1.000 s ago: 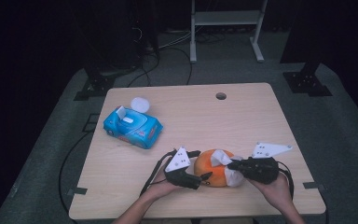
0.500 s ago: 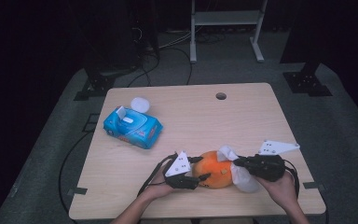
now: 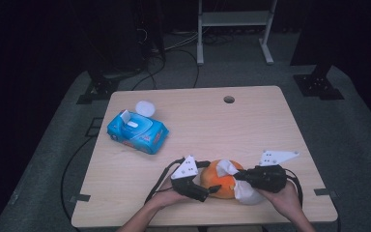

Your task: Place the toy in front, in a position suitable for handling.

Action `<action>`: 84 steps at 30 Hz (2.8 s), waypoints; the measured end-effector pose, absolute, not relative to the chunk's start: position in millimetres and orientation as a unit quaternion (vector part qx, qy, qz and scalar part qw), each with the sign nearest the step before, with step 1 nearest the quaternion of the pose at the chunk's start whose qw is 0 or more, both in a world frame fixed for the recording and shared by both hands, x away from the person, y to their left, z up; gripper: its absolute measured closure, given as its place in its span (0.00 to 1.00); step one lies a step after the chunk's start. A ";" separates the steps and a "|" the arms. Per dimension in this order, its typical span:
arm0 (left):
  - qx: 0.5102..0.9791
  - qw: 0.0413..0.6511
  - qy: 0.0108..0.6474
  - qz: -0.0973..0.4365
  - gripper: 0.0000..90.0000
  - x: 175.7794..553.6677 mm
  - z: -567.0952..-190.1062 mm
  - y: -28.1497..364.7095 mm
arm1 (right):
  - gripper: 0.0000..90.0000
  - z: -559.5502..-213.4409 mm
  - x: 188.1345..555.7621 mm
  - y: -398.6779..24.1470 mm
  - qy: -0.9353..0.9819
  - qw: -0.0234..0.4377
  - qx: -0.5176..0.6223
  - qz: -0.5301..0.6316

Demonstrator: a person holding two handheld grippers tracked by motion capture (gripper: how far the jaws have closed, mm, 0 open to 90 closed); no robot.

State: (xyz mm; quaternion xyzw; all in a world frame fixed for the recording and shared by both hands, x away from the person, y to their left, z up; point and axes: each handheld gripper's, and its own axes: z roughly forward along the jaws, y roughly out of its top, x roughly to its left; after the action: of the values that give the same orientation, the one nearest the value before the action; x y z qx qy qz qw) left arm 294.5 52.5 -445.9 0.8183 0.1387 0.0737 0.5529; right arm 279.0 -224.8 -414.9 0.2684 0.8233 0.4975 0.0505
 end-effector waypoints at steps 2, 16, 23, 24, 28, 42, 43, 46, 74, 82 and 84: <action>0.822 0.547 0.140 0.078 0.15 294.0 -448.0 50.9 | 0.95 -414.4 278.6 -223.4 0.825 0.053 0.266 0.495; 0.813 0.544 0.103 0.177 0.48 286.7 -444.0 48.6 | 0.95 -398.9 281.0 -209.3 0.811 0.104 0.257 0.515; 0.816 0.546 0.110 0.155 0.40 287.7 -447.7 55.9 | 0.96 -408.6 284.2 -229.1 0.812 0.106 0.288 0.496; 0.816 0.546 0.111 0.154 0.39 287.7 -447.9 55.0 | 0.95 -408.4 283.9 -230.9 0.811 0.110 0.293 0.495; 0.816 0.546 0.112 0.157 0.39 287.2 -448.9 54.1 | 0.95 -400.0 279.6 -222.7 0.806 0.121 0.278 0.508; 0.819 0.539 0.122 0.152 0.37 288.9 -450.2 57.8 | 0.95 -406.3 281.5 -229.3 0.808 0.110 0.280 0.506; 0.819 0.539 0.122 0.152 0.37 289.2 -450.4 58.5 | 0.95 -405.6 280.2 -226.2 0.814 0.113 0.273 0.501; 0.821 0.538 0.123 0.149 0.37 290.5 -450.4 60.7 | 0.95 -411.4 283.0 -229.8 0.814 0.100 0.280 0.499; 0.814 0.545 0.144 0.140 0.26 294.8 -445.4 59.5 | 0.95 -408.5 284.8 -226.0 0.816 0.095 0.283 0.495; 0.812 0.548 0.182 0.082 0.27 303.7 -450.4 63.6 | 0.95 -413.2 283.8 -236.1 0.814 0.085 0.296 0.492; 0.813 0.546 0.173 0.100 0.38 299.8 -446.7 60.8 | 0.95 -403.8 279.9 -234.2 0.808 0.093 0.290 0.504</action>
State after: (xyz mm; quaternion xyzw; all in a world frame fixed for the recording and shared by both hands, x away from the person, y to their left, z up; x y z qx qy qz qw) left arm 299.8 60.8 -446.7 0.8133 0.1734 0.1005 0.5462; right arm 279.9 -234.2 -403.8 0.2898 0.8084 0.5038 0.0929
